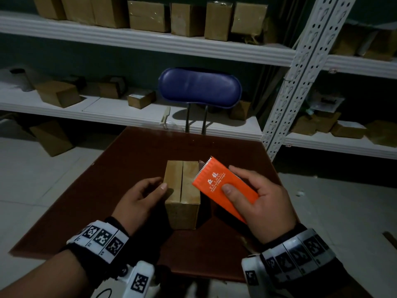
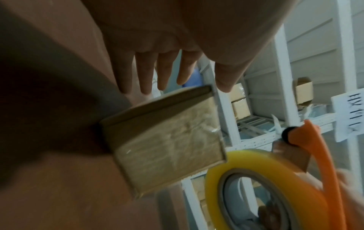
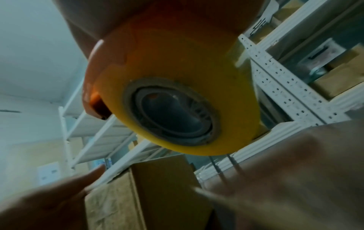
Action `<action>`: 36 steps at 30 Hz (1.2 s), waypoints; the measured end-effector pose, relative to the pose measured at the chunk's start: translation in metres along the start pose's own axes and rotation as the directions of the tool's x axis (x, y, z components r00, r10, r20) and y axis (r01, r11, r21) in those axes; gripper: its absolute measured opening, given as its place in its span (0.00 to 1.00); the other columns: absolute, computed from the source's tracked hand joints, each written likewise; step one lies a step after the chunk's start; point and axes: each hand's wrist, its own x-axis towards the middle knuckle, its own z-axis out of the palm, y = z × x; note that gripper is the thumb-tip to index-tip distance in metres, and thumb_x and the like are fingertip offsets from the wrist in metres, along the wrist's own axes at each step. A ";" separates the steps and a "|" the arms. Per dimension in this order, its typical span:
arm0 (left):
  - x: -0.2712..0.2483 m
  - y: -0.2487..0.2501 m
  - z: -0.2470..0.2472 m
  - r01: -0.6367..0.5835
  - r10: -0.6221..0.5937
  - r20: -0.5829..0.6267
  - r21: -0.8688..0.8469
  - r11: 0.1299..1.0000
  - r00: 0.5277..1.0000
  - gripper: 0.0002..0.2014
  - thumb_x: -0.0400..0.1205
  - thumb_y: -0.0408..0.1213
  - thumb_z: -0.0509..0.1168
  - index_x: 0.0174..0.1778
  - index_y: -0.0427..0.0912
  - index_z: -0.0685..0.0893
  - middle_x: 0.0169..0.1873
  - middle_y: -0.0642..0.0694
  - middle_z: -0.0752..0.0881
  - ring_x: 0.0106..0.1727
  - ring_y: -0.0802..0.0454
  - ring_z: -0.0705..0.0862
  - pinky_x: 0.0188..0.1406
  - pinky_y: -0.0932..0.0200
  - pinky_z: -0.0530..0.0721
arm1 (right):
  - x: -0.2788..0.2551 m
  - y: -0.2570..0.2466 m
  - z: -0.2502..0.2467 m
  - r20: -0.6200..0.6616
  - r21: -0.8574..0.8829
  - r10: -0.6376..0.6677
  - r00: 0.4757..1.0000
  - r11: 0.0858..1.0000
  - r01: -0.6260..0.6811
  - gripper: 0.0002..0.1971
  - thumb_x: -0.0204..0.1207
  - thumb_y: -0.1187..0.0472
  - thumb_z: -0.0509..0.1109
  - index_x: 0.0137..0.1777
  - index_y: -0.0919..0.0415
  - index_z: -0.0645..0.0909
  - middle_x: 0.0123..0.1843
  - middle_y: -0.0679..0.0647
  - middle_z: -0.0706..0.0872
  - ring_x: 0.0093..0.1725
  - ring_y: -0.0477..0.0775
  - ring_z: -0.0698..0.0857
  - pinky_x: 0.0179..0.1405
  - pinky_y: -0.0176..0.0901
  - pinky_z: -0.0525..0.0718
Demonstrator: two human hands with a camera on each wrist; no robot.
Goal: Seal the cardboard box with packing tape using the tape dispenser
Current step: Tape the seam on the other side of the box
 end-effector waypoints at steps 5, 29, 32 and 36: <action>-0.012 0.023 -0.009 -0.266 0.271 -0.071 0.072 0.961 0.960 0.23 0.74 0.55 0.67 0.65 0.53 0.84 0.56 0.59 0.88 0.56 0.64 0.86 0.53 0.66 0.83 | -0.005 -0.001 -0.001 0.023 0.004 -0.074 0.997 0.997 0.074 0.29 0.70 0.33 0.73 0.69 0.44 0.86 0.60 0.34 0.89 0.56 0.30 0.87 0.51 0.22 0.82; -0.034 0.033 -0.011 -0.578 0.555 0.161 0.201 0.791 0.816 0.13 0.79 0.54 0.63 0.44 0.50 0.86 0.40 0.56 0.89 0.44 0.55 0.89 0.43 0.46 0.88 | -0.015 -0.026 0.002 0.135 -0.183 -0.233 0.963 0.949 0.255 0.32 0.70 0.26 0.67 0.72 0.38 0.81 0.51 0.18 0.74 0.46 0.39 0.86 0.45 0.35 0.85; -0.034 0.034 -0.009 -0.613 0.600 0.138 0.271 0.742 0.788 0.13 0.81 0.54 0.61 0.44 0.49 0.85 0.39 0.56 0.87 0.42 0.57 0.87 0.40 0.47 0.86 | -0.012 -0.025 0.000 0.126 -0.217 -0.234 0.964 0.942 0.257 0.31 0.70 0.27 0.68 0.70 0.39 0.83 0.52 0.23 0.79 0.45 0.39 0.85 0.47 0.28 0.79; -0.035 0.035 -0.006 -0.617 0.613 0.122 0.311 0.723 0.781 0.13 0.81 0.54 0.60 0.44 0.49 0.84 0.38 0.57 0.86 0.42 0.59 0.86 0.39 0.51 0.85 | -0.008 -0.027 -0.004 0.173 -0.236 -0.276 0.946 0.920 0.312 0.32 0.73 0.28 0.66 0.70 0.46 0.84 0.58 0.41 0.91 0.49 0.27 0.76 0.53 0.21 0.72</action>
